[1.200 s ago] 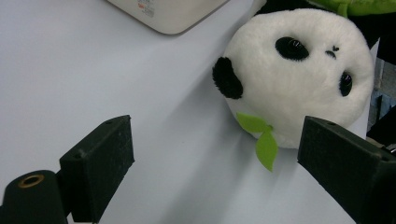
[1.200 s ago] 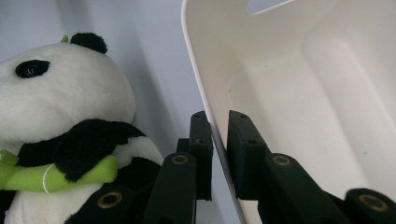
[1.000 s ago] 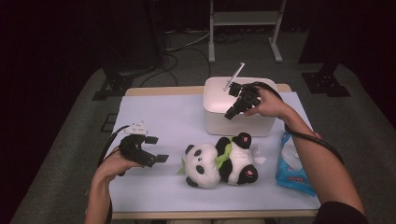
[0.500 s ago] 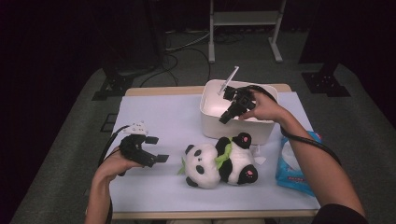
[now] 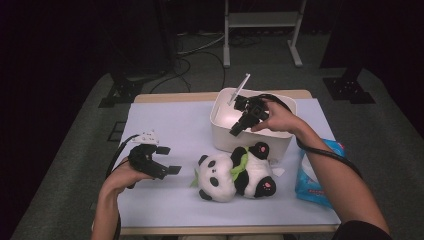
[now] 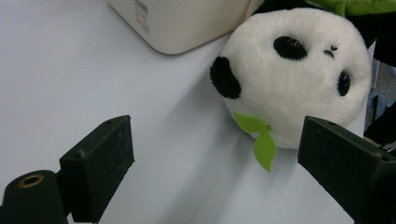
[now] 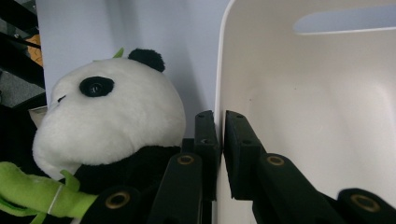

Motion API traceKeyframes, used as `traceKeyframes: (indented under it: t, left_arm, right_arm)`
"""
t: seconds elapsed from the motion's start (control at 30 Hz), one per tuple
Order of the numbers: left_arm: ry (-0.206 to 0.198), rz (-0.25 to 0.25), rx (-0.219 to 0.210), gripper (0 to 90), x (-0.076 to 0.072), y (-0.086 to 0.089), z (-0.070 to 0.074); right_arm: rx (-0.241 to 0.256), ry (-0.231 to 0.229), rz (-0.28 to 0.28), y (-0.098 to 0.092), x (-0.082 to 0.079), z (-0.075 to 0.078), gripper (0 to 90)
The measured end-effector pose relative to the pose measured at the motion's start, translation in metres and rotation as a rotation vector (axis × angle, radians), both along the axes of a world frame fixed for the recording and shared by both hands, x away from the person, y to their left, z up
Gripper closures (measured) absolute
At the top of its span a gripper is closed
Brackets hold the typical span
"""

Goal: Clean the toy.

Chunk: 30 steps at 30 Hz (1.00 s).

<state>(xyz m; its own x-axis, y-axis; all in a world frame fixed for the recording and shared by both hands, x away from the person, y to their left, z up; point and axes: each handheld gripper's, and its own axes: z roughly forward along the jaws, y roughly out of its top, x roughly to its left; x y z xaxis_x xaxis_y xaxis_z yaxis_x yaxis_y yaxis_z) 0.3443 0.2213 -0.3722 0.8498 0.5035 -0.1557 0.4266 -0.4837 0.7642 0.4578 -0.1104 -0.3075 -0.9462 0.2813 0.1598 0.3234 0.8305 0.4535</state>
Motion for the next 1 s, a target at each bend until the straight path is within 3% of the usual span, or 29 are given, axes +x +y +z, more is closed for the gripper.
traceKeyframes:
  t: [1.0]
  left_arm:
    - [0.004, -0.003, 0.009, 9.7, 0.000, -0.002, -0.002]
  right_arm:
    - [-0.010, -0.031, 0.024, 0.004, -0.016, 0.001, 84.2]
